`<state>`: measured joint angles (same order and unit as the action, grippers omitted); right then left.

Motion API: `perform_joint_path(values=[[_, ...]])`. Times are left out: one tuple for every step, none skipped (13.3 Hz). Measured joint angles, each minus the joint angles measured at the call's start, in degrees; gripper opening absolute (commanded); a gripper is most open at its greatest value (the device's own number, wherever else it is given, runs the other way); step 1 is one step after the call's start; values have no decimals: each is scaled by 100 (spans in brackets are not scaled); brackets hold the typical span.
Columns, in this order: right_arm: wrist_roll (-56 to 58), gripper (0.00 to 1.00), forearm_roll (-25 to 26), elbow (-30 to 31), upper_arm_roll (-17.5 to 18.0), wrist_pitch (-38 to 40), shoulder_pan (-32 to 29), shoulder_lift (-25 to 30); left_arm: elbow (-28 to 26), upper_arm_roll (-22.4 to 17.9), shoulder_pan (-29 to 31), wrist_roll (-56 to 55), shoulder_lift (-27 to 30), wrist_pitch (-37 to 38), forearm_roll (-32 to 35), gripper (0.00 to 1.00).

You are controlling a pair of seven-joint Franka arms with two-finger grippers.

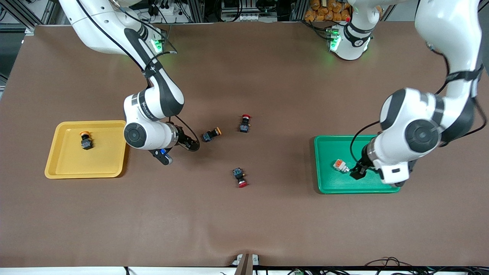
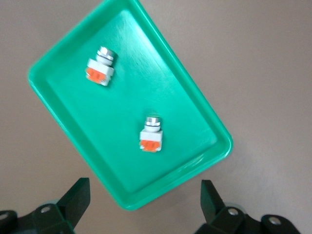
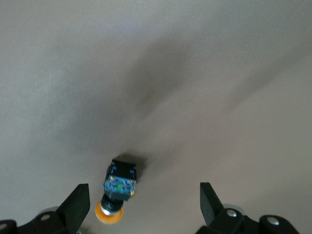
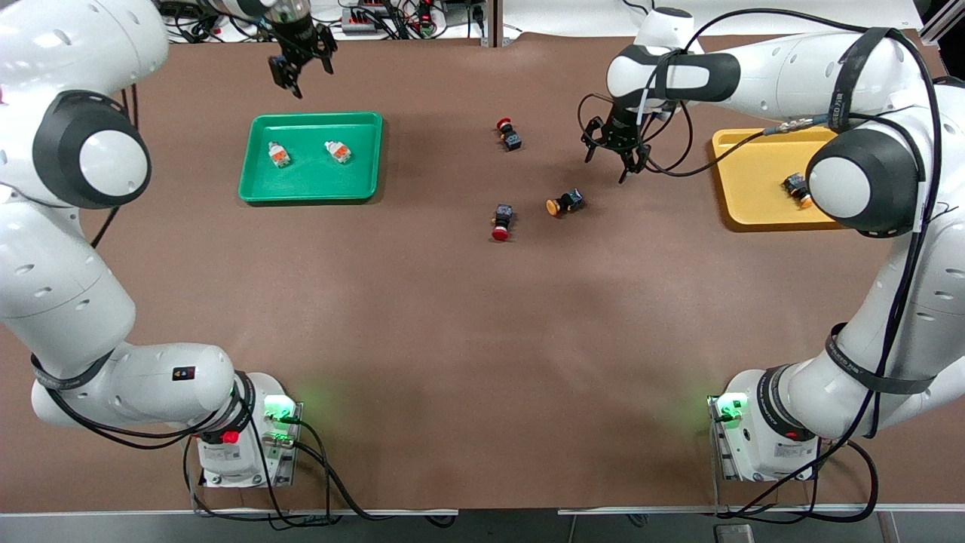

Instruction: Place green and yellow buttons in trays

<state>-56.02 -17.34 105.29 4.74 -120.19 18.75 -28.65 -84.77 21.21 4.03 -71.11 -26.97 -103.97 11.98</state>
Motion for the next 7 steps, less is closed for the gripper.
perform_joint_path(values=[[-173,100,-1,51,2,-190,81,1,227,-1,6,341,74,381,0,100],[-406,100,-1,103,4,-411,235,1,421,-3,14,730,135,709,0,100],[-635,100,-1,164,5,-612,423,1,566,-11,21,1162,201,927,0,100],[-772,100,-1,223,5,-737,556,1,655,-24,31,1581,295,1012,0,100],[-848,100,-1,278,2,-824,627,0,703,-30,56,2059,439,1090,0,100],[-879,100,-1,335,-2,-950,650,1,723,-28,131,2556,610,1223,-45,100],[-922,100,-2,410,-3,-1118,670,-1,740,-28,237,3073,796,1371,-201,100]])
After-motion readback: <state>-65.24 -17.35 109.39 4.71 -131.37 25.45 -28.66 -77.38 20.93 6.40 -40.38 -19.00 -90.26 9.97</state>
